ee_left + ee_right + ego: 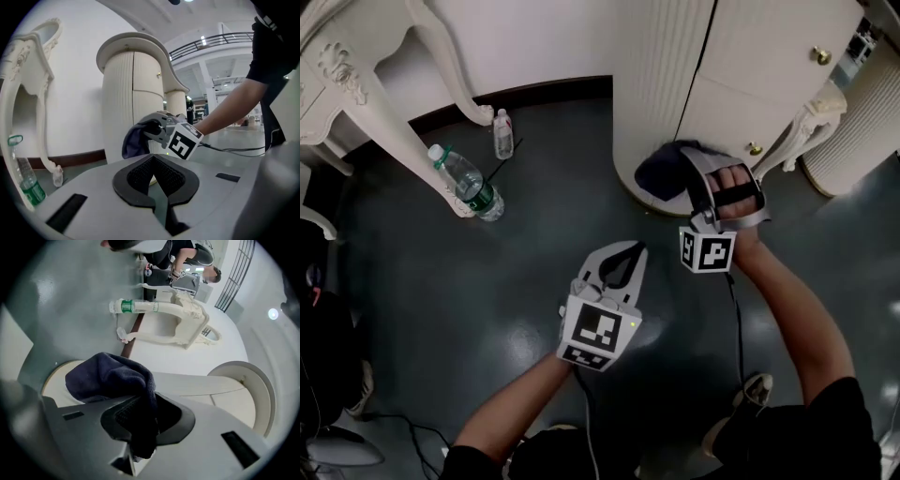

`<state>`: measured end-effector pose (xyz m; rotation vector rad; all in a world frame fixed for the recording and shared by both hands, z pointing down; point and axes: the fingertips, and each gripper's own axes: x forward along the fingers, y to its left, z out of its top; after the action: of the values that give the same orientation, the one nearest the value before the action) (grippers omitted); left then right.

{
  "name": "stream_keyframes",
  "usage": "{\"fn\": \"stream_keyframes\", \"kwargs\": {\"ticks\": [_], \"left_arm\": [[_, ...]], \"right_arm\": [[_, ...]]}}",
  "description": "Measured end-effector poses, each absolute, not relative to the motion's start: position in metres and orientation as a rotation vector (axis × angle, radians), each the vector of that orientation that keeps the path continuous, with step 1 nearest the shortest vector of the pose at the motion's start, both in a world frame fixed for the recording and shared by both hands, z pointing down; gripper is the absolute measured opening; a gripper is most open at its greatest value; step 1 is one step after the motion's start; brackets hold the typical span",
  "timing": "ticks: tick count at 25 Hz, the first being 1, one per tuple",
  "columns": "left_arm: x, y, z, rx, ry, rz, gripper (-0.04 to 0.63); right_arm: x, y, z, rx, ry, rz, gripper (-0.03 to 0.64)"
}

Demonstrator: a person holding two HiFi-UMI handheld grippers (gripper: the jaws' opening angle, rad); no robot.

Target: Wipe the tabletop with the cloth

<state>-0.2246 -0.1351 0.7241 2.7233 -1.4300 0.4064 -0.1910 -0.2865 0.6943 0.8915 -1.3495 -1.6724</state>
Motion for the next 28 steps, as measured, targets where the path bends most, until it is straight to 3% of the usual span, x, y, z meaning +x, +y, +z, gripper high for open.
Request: {"fn": "stream_keyframes", "kwargs": {"ticks": [18, 28], "left_arm": [[-0.175, -0.18, 0.496, 2.839, -1.558, -0.04, 0.003], [-0.144, -0.177, 0.507, 2.927, -1.527, 0.06, 0.003]], "right_arm": [[-0.142, -0.263, 0.416, 1.321, -1.445, -1.82, 0.057], [-0.084, -0.26, 0.305, 1.646, -1.458, -1.864, 0.054]]}}
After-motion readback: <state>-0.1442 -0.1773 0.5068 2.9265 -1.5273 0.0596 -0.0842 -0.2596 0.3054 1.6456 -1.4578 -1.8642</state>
